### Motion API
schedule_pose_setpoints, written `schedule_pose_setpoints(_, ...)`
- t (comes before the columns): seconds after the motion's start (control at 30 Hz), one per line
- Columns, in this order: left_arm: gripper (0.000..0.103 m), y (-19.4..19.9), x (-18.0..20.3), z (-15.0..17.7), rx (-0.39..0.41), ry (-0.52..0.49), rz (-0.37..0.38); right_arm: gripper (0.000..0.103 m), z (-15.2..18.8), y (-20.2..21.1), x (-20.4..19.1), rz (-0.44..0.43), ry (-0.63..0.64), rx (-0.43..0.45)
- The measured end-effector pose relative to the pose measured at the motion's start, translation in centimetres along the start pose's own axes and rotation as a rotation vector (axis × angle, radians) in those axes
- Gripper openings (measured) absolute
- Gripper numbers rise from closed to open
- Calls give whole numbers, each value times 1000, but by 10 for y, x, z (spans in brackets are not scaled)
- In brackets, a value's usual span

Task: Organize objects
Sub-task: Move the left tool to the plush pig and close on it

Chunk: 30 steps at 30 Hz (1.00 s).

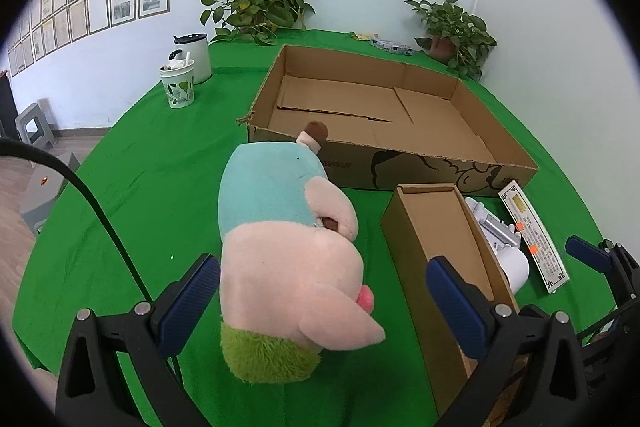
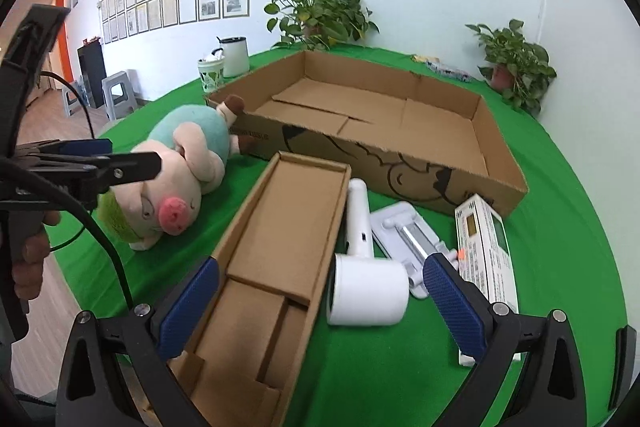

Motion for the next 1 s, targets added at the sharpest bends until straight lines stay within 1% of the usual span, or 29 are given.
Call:
schedule_pose_setpoints(0.1,102,-12,-8,-3,-36,-2,-4,103,-12,1,-10,-25,16,33)
schedule_pose_setpoints(0.17,102,-20,-10,-2,-57,-4,13,103,-19,-2,-15,-55,19,35)
schedule_pose_setpoints(0.23,102,-28,-11,3,-88,-9,21,103,-24,-3,-18,-97,2,42)
schedule_pose_setpoints(0.3,102,-35,-11,10,-113,-8,28,103,-30,-2,-20,-172,-12,53)
schedule_pose_setpoints(0.37,102,-40,-14,18,-122,-2,22,103,-35,-3,-24,-217,7,57)
schedule_pose_setpoints(0.4,101,-41,-15,21,-123,1,11,103,-38,-4,-26,-229,30,57)
schedule_pose_setpoints(0.47,95,-44,-20,23,-116,14,-5,103,-46,-8,-34,-254,86,52)
schedule_pose_setpoints(0.5,95,-43,-22,23,-102,22,-2,103,-50,-12,-39,-270,111,54)
schedule_pose_setpoints(0.57,90,-41,-24,23,-87,33,3,103,-62,-19,-48,-293,168,60)
schedule_pose_setpoints(0.63,85,-39,-24,24,-76,27,3,102,-73,-28,-58,-285,243,64)
schedule_pose_setpoints(0.7,82,-37,-26,25,-72,29,12,102,-84,-39,-71,-266,345,72)
schedule_pose_setpoints(0.8,77,-36,-28,26,-72,29,25,102,-100,-55,-87,-250,424,97)
schedule_pose_setpoints(0.83,76,-35,-30,26,-72,33,30,102,-105,-61,-93,-269,430,100)
schedule_pose_setpoints(0.9,76,-35,-34,28,-73,53,49,102,-112,-69,-104,-345,410,102)
schedule_pose_setpoints(0.93,76,-34,-37,28,-74,62,56,102,-116,-73,-107,-392,384,98)
schedule_pose_setpoints(1.0,76,-34,-39,28,-75,68,63,102,-123,-86,-111,-506,295,63)
Point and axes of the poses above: each gripper's, at about its wrist camera, not at the fingertips, and y roughly against the way its jaws point, x to its right, z to its underside, the point moved 7 cm from there along -y, roughly the way its jaws point, and after that the axes turned 2 degrees about -z, right-handed, at the moved point
